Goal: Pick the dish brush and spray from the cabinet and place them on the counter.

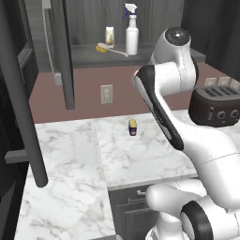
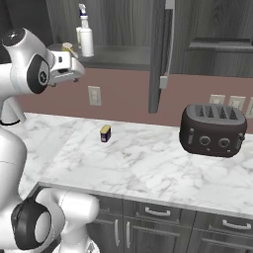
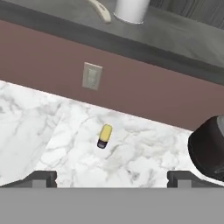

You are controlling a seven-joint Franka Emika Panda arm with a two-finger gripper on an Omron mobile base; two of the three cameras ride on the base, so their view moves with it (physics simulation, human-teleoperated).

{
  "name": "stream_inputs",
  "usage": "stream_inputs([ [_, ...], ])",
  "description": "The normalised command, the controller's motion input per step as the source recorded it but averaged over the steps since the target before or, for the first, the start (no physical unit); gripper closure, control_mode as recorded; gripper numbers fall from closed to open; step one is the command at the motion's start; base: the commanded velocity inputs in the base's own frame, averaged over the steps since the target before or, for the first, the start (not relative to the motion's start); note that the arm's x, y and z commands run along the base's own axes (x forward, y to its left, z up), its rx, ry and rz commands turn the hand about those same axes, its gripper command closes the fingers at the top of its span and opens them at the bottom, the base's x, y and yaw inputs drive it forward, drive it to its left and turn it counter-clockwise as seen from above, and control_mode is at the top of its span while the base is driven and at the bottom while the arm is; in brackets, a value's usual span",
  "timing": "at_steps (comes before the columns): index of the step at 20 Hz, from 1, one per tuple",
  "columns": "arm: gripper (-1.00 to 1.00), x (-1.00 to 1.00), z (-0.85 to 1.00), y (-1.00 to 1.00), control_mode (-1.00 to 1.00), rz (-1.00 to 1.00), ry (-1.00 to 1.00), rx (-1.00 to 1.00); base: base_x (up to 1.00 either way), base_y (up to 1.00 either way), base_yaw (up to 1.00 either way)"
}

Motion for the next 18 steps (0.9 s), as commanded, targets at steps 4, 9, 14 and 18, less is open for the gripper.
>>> stream_inputs([
  [4, -1.0, 0.33, 0.02, 0.16, -1.0, -0.25, -0.13, 0.07, 0.0, 0.0, 0.0],
  [9, -1.0, 0.24, 0.02, 0.08, -1.0, -0.16, -0.13, 0.21, 0.0, 0.0, 0.0],
  [14, -1.0, 0.21, 0.25, -0.03, -1.0, -0.01, -0.05, 0.16, 0.0, 0.0, 0.0],
  [18, -1.0, 0.24, 0.31, -0.13, -1.0, 0.05, 0.0, 0.02, 0.0, 0.0, 0.0],
])
